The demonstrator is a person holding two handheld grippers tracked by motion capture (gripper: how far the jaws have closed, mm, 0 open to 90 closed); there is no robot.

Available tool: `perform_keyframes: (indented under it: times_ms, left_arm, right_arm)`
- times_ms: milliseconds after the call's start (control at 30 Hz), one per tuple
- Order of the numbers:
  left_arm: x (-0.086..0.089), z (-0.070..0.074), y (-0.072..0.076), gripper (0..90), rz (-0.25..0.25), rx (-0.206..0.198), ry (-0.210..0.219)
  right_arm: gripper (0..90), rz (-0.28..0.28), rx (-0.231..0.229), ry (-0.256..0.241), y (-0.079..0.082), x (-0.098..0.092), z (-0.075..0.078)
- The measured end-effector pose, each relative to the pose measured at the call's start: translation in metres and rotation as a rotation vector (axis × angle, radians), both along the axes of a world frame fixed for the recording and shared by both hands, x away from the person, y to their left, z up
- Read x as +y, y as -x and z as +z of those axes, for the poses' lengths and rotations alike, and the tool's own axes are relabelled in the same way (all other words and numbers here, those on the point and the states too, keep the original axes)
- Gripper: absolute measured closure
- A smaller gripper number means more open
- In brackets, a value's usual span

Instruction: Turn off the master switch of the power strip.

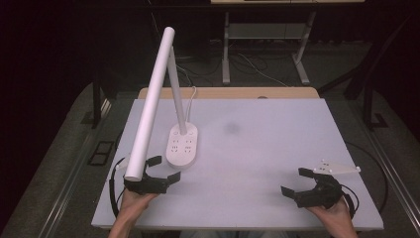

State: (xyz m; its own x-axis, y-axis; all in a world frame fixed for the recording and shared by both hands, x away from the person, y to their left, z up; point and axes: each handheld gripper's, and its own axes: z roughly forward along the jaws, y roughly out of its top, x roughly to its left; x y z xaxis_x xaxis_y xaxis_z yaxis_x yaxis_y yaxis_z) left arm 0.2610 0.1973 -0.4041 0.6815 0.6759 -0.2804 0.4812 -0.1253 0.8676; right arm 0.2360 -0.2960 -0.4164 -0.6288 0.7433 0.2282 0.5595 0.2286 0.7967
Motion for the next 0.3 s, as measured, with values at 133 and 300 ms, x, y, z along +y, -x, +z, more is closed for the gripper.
perform_keyframes:
  times_ms: [133, 300]
  left_arm:
    - [-0.006, -0.0061, 0.0038, 0.0, -0.049, 0.008, -0.018]
    - [-0.005, -0.0089, 0.0043, 0.0, -0.043, 0.008, -0.021]
  right_arm:
    - [0.2, 0.002, -0.003, -0.006, 0.0005, -0.0009, 0.0003]
    - [0.2, 0.009, -0.004, -0.015, 0.0021, -0.0014, 0.0002]
